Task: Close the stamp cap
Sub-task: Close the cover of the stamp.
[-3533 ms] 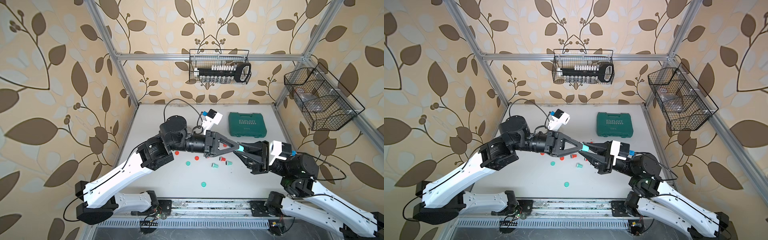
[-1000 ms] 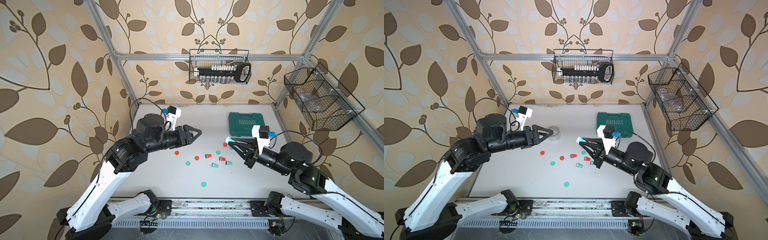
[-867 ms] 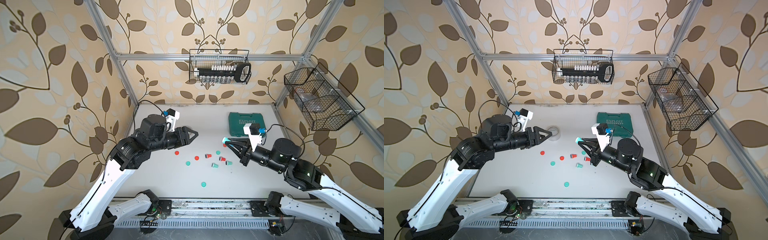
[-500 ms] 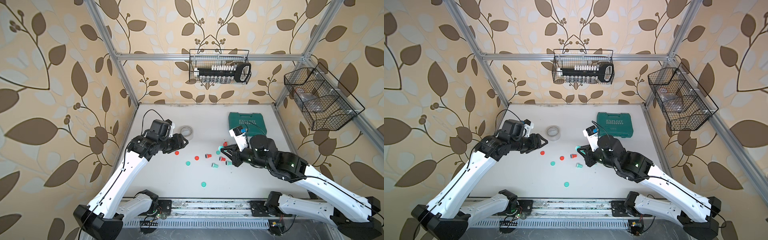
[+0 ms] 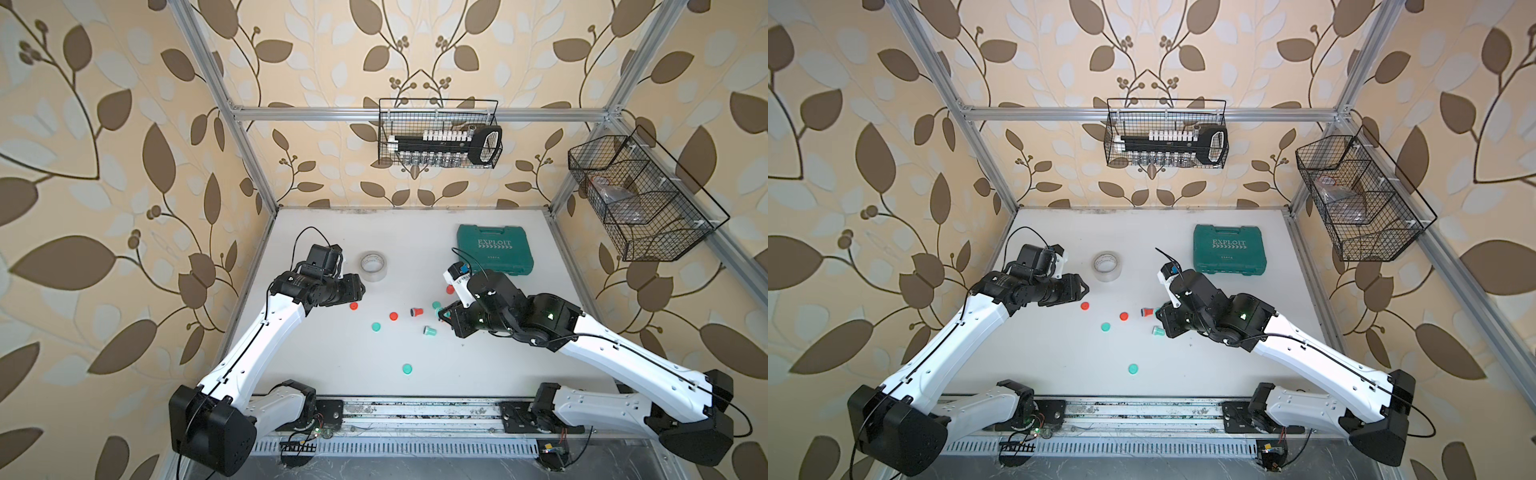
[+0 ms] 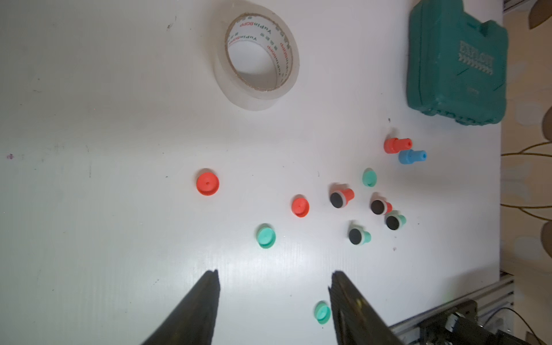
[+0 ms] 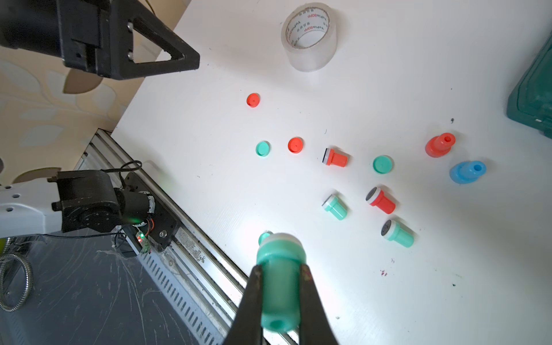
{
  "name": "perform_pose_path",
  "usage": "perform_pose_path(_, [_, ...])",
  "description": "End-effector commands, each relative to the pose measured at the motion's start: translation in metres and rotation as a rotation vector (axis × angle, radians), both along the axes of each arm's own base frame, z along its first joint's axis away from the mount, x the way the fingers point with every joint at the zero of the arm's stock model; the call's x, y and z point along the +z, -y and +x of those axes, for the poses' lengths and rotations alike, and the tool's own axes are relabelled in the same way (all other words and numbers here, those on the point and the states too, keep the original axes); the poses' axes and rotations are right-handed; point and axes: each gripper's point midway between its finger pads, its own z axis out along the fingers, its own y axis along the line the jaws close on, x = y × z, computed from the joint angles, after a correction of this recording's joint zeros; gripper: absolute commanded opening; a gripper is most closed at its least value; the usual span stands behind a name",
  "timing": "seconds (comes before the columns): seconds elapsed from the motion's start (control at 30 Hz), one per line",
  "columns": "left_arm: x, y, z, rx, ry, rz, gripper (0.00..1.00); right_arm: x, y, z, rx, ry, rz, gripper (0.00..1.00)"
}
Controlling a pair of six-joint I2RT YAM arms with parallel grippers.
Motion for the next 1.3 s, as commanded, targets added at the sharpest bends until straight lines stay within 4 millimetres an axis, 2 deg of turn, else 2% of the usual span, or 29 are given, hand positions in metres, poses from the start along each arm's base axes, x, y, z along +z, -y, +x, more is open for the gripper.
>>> perform_pose_path(0.0, [-0.002,-0.008,0.010,0.001,0.026,0.044,0.62,0.003,-0.002,-0.004,0.009,-0.034,-0.016,0.00])
perform_pose_path(0.3, [-0.007,-0.017,0.015,0.034,0.007,0.051,0.62,-0.021,-0.018,-0.008,0.047,-0.118,-0.091,0.00])
perform_pose_path(0.57, [-0.013,-0.025,0.016,0.065,-0.021,0.057,0.62,-0.054,-0.042,-0.017,0.097,-0.186,-0.186,0.00])
perform_pose_path(0.9, [-0.016,-0.029,0.019,0.077,-0.042,0.049,0.62,-0.098,-0.076,-0.045,0.185,-0.265,-0.364,0.00])
perform_pose_path(1.07, [-0.020,-0.033,0.019,0.091,-0.062,0.051,0.62,-0.118,-0.080,-0.060,0.210,-0.289,-0.500,0.00])
perform_pose_path(1.27, [-0.026,-0.037,0.020,0.105,-0.092,0.032,0.62,-0.141,-0.081,-0.066,0.219,-0.304,-0.604,0.00])
